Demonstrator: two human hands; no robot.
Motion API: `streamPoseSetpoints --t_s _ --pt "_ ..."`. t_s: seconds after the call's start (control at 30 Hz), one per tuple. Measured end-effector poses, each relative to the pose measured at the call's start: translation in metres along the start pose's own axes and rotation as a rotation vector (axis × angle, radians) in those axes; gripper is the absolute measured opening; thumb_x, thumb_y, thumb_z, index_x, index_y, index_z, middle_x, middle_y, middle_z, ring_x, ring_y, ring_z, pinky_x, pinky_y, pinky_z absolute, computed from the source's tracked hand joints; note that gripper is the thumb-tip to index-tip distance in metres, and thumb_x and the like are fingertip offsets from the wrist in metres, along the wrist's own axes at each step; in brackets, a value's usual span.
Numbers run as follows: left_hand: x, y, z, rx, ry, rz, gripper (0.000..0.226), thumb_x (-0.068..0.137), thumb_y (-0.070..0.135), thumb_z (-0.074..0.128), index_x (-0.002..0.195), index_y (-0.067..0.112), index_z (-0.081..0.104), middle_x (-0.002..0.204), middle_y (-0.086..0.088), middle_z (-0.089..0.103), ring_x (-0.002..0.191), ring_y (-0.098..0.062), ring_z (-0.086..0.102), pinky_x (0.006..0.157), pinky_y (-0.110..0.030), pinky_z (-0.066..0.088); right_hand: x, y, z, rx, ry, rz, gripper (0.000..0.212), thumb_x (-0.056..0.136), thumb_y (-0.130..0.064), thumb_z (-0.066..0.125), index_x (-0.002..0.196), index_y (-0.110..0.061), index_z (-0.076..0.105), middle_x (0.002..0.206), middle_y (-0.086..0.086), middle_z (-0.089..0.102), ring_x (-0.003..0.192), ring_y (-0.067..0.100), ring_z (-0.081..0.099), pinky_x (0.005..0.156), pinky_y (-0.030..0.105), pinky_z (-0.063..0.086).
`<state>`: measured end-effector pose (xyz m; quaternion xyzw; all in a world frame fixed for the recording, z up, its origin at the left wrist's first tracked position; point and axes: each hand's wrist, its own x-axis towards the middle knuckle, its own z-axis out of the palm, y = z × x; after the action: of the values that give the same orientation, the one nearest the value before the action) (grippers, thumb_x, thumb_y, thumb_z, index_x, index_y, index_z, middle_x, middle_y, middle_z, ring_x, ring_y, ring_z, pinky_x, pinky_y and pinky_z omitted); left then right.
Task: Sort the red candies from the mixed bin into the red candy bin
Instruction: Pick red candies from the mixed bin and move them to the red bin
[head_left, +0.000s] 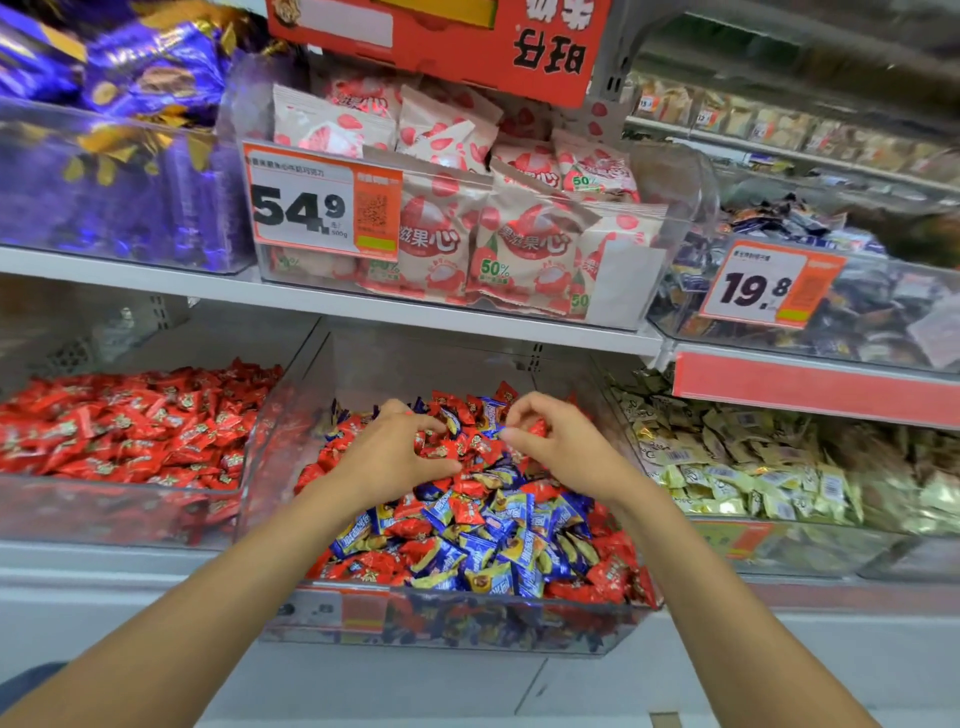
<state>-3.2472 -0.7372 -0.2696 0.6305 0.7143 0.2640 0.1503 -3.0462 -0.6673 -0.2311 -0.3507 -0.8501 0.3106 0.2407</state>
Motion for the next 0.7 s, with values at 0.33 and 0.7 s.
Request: streamPoseSetpoints --t_s 0.33,0.7 --pt "-0.003 0.004 -0.01 -0.063 0.155 0.138 0.029 0.076 0.035 0.076 0.079 0.02 0.053 0.08 0.005 0.058 0.068 -0.019 0.053 0.063 -0.036 0.043 -0.02 0.01 -0.028 -0.011 -0.046 0.05 0.035 0.083 -0.041 0.068 0.077 -0.007 0.061 0.057 -0.008 0.048 0.047 0.002 0.035 0.051 0.016 0.029" --pt "-0.008 0.019 -0.003 -0.02 -0.234 0.211 0.013 0.079 0.032 0.075 0.091 0.026 0.071 0.091 0.016 0.06 0.086 0.0 0.053 0.076 -0.023 0.041 -0.028 0.019 -0.021 -0.176 -0.203 0.086 0.017 0.081 -0.033 0.074 0.079 -0.02 0.063 0.075 -0.014 0.052 0.061 -0.005 0.046 0.06 0.015 0.032"
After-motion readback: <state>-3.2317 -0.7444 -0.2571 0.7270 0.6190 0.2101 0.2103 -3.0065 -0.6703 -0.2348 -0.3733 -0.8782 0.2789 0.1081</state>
